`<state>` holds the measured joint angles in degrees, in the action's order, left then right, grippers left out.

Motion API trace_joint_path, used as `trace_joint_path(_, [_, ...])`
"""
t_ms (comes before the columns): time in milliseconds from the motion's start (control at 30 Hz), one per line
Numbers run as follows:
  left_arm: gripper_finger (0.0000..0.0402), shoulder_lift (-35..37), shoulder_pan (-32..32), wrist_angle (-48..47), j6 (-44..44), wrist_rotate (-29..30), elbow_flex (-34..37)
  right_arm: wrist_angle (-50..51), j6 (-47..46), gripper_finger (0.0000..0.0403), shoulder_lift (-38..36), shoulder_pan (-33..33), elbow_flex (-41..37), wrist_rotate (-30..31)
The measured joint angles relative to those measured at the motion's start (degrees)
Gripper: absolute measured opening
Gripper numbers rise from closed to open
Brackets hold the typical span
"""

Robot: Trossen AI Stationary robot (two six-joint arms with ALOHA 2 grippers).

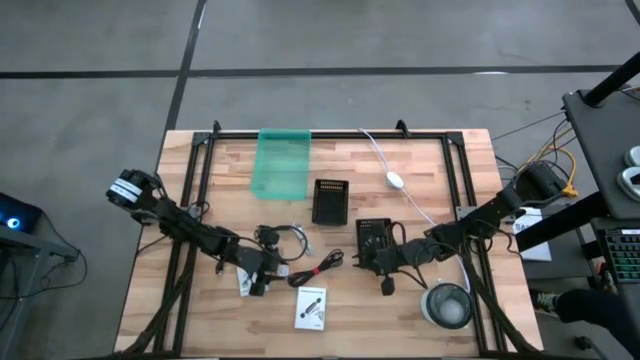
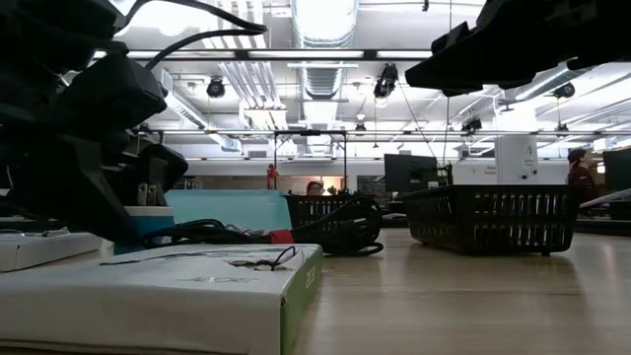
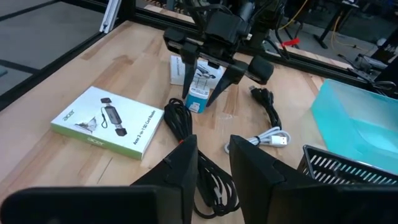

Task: Pick and place items into bin
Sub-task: Put the blue charger adapter into the bottom black basket

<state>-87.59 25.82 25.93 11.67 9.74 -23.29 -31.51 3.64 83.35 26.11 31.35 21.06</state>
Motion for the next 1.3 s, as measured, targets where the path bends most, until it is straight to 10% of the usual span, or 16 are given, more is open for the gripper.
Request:
trace_joint_path(467, [0.0132, 14.0, -4.3, 1.0, -1.6, -0.5, -1.7, -0.5, 10.4, 0.0068, -0.4, 0.0, 4.3, 0.1])
trace_joint_path(667, [0.0132, 19.2, -5.6, 20.5, -1.7, 2.0, 0.6, -0.4, 19.4, 0.0059, -0.4, 0.3, 6.5, 2.1])
trace_joint_path(1000, [0.0132, 10.0, -8.7, 43.6, -3.6, 1.9, 1.9, -2.4, 39.0, 0.0052, 0.1, 0.9, 9.2, 28.7])
trace_joint_path(1300, [0.0132, 0.8, -13.9, 57.8, -3.0, -6.3, 0.0, -3.4, 52.9, 0.0066, 0.1, 0.4, 12.4, 25.8])
